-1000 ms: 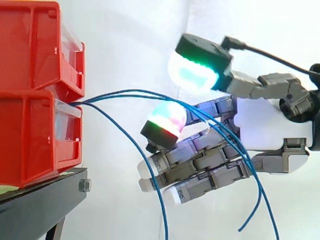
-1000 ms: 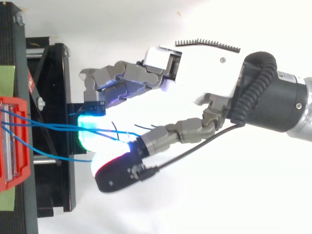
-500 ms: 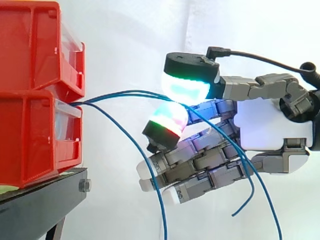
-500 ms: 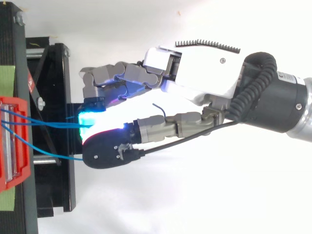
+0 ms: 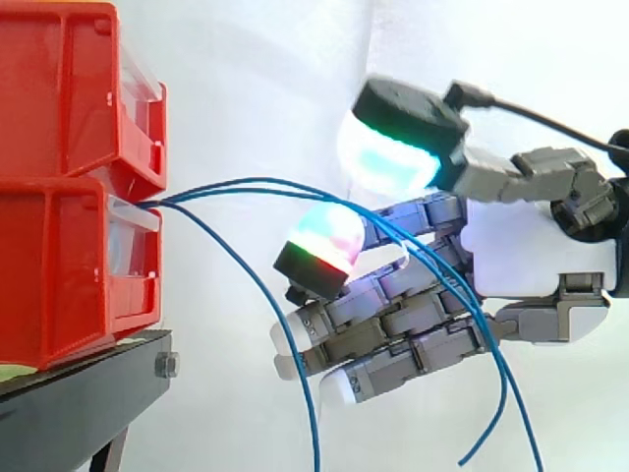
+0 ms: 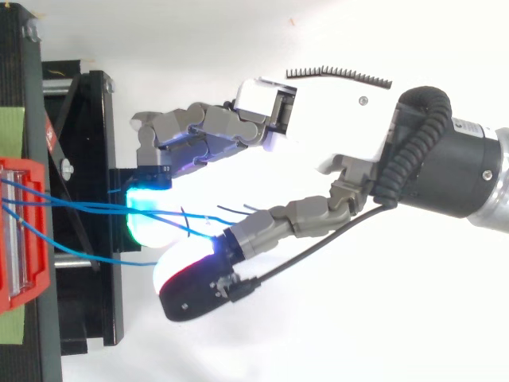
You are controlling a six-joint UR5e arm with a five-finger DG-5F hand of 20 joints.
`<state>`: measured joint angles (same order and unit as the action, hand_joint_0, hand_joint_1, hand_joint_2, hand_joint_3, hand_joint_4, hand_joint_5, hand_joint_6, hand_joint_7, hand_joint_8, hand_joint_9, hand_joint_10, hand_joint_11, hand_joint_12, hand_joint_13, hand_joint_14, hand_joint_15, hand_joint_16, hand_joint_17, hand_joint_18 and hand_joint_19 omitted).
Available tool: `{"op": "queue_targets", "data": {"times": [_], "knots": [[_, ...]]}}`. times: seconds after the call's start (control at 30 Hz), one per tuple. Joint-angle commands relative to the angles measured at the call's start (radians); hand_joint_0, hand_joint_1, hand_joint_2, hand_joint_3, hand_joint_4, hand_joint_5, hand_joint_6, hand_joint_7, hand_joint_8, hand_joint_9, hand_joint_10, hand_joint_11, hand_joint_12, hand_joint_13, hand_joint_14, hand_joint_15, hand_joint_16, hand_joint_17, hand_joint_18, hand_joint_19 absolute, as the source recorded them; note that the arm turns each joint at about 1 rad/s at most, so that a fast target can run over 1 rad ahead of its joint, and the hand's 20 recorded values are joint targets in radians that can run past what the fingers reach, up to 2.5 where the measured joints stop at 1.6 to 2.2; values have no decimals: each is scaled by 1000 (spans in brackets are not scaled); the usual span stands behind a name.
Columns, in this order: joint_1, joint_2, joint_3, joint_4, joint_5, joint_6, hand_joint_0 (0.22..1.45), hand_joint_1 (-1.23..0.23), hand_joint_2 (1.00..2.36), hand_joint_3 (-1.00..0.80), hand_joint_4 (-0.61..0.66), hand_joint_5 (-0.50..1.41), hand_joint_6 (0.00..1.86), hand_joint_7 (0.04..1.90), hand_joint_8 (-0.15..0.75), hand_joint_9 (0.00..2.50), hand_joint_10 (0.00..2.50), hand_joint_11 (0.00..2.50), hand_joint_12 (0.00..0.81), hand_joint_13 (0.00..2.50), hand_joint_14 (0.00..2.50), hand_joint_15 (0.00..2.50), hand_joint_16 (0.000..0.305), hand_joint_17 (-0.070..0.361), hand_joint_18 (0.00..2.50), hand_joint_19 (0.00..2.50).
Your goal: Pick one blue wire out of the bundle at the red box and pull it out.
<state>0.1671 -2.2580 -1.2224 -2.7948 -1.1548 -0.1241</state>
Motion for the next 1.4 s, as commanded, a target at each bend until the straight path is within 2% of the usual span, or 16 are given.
{"op": "queue_targets", "data": {"times": [0.0,0.03,0.1,0.13,0.2,0.33,0.47,0.7,0.73,0.83,0.87,0.9,1.03,1.13,1.3,1.37], "knots": [[0,0,0,0,0,1,451,-492,1000,-500,228,-99,661,1242,354,656,10,252,461,204,0,41,69,155,360,264],[0,0,1,0,0,1,477,-418,1000,-500,219,-90,640,1277,345,663,7,240,450,203,0,35,67,150,347,267],[0,0,1,0,1,1,540,-399,1000,-500,223,-86,623,1315,328,674,8,243,430,213,0,35,62,139,338,278],[0,0,0,0,1,1,598,-483,1000,-500,238,-80,589,1368,317,673,8,233,417,215,0,33,59,133,346,277],[0,0,0,-2,1,1,647,-545,1002,-472,279,-72,539,1423,322,670,8,234,414,226,0,20,59,132,367,272],[0,0,1,0,0,1,675,-639,1008,-398,356,-73,501,1393,329,669,10,250,415,233,0,19,59,133,387,256],[0,0,1,-2,1,1,686,-676,1011,-373,356,-82,502,1351,331,649,9,263,417,230,0,18,59,134,387,259],[0,0,1,-2,1,1,681,-818,1000,-500,338,-94,502,1353,326,633,9,274,418,217,0,19,60,135,381,240],[0,0,1,-2,1,1,600,-770,1000,-500,337,-92,501,1370,325,630,9,271,420,213,0,29,60,136,373,262],[0,0,1,-3,1,1,519,-605,1000,-500,342,-80,502,1295,324,641,7,210,436,218,0,37,63,142,368,289],[0,0,1,-3,1,1,533,-536,1000,-500,355,-78,503,1237,310,630,4,141,427,207,0,28,62,140,358,290],[0,0,1,-2,0,1,589,-443,1007,-413,356,-77,504,1165,295,623,2,92,409,187,0,19,59,132,315,288],[0,0,1,-2,1,1,641,-498,1015,-246,465,-99,504,930,296,597,0,43,400,159,0,0,59,132,279,285],[0,0,1,-6,0,1,668,-557,1016,-213,462,-99,504,961,307,593,2,70,403,162,0,11,59,132,283,290],[0,0,7,-8,0,1,678,-686,1017,-241,316,-85,503,1247,325,598,7,169,406,166,0,14,60,134,314,276],[0,0,7,-9,0,1,677,-705,1018,-241,291,-86,503,1297,327,596,6,185,406,166,0,12,60,134,315,284]]}}
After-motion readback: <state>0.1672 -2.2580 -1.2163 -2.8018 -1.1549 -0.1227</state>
